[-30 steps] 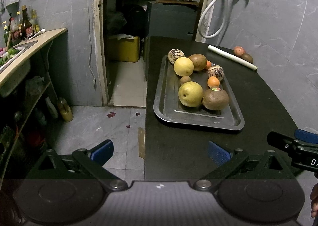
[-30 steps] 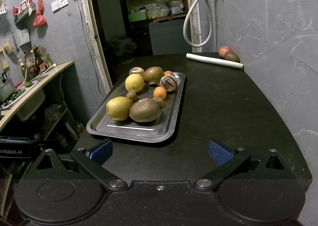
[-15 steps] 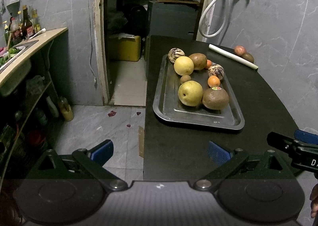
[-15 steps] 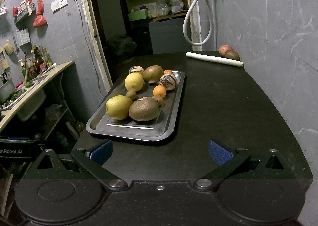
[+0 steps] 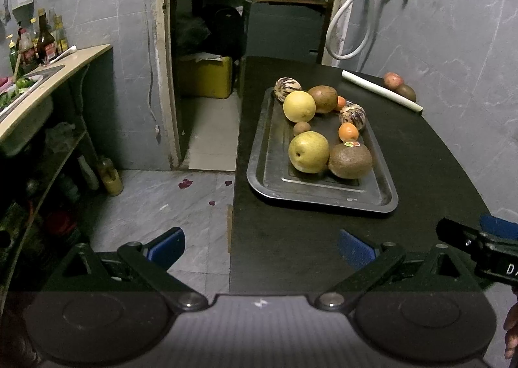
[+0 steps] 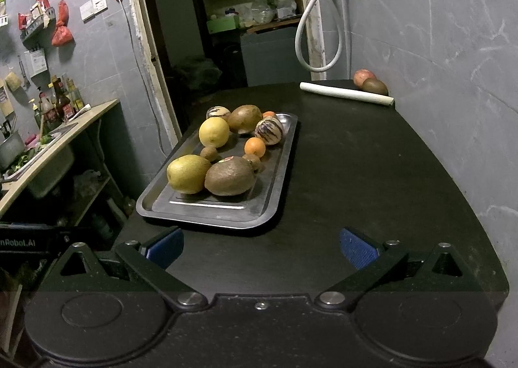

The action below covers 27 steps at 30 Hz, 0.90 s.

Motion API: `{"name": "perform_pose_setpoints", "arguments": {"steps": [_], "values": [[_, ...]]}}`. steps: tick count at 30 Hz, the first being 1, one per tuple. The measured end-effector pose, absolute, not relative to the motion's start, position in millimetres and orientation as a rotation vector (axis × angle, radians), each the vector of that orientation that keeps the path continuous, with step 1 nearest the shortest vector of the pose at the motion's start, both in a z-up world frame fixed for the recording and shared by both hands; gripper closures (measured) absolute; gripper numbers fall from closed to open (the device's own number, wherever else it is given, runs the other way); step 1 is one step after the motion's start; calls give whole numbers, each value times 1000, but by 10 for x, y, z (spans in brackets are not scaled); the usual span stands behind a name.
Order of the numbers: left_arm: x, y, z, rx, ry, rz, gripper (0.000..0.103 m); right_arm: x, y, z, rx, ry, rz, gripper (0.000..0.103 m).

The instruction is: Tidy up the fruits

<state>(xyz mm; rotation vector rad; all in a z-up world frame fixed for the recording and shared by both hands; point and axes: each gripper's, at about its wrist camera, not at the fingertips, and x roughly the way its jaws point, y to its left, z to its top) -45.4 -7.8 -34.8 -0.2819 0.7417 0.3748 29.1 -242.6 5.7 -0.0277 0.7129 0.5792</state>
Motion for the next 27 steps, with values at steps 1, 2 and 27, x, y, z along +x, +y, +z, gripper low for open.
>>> {"name": "perform_pose_setpoints", "arguments": {"steps": [1,2,27], "values": [[-451,-87,-339,-284,746,380,1,305,-2443,57,-26,715,578,1],[-453,-96,-334,-283,748,382,1,306,-2447,57,-24,717,577,1],[-251,-248,-204,-273,777,387,1,390,-2490,139,-3,693,577,1]]}}
